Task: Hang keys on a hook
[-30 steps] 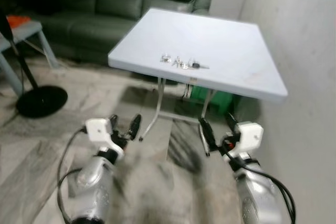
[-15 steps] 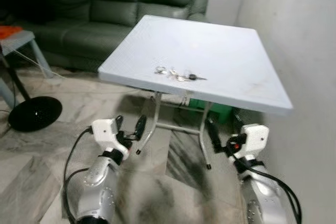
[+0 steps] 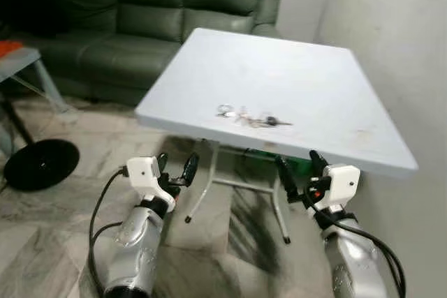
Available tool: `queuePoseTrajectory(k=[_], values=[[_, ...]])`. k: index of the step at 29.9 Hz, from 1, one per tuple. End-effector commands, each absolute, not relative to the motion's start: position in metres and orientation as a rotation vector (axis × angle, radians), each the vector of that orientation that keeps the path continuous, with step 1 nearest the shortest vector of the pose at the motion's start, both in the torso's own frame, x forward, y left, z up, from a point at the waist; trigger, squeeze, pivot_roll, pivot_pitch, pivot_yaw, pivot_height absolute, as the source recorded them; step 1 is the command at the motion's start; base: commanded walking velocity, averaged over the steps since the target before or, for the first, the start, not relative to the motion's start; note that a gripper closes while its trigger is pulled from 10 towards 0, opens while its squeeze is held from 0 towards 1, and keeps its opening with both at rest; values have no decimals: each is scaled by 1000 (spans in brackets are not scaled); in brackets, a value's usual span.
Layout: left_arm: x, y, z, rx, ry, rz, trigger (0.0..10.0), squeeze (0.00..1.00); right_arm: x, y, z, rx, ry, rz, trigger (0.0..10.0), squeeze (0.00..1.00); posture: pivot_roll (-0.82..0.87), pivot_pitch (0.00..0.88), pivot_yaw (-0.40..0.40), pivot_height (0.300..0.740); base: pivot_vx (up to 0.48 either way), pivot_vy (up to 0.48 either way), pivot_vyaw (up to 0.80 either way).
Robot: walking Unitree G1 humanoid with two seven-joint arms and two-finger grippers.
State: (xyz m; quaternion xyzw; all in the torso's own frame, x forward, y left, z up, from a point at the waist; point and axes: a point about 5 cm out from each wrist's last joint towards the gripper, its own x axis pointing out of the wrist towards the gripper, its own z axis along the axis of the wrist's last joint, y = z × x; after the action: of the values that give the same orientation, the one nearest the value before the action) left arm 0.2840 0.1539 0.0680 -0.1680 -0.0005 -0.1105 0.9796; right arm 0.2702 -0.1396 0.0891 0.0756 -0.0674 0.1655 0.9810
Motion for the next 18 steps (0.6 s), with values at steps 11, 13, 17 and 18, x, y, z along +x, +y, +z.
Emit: queuePoseTrajectory(k=[11, 13, 17, 18], values=[[288, 139, 72, -335, -16, -263, 10000, 0, 270, -153, 90, 129, -140, 298, 10000, 0, 40, 0, -90, 740, 395, 192, 0], [288, 139, 72, -335, -16, -263, 10000, 0, 270, -153, 90, 129, -140, 299, 10000, 0, 40, 0, -90, 740, 442, 0, 0], [288, 138, 72, -338, -16, -264, 10000, 0, 270, -153, 91, 129, -140, 299, 10000, 0, 40, 0, -90, 740, 445, 0, 0], [288, 138, 72, -339, -16, -265, 10000, 0, 270, -153, 91, 128, -140, 298, 10000, 0, 39, 0, -90, 740, 446, 0, 0]])
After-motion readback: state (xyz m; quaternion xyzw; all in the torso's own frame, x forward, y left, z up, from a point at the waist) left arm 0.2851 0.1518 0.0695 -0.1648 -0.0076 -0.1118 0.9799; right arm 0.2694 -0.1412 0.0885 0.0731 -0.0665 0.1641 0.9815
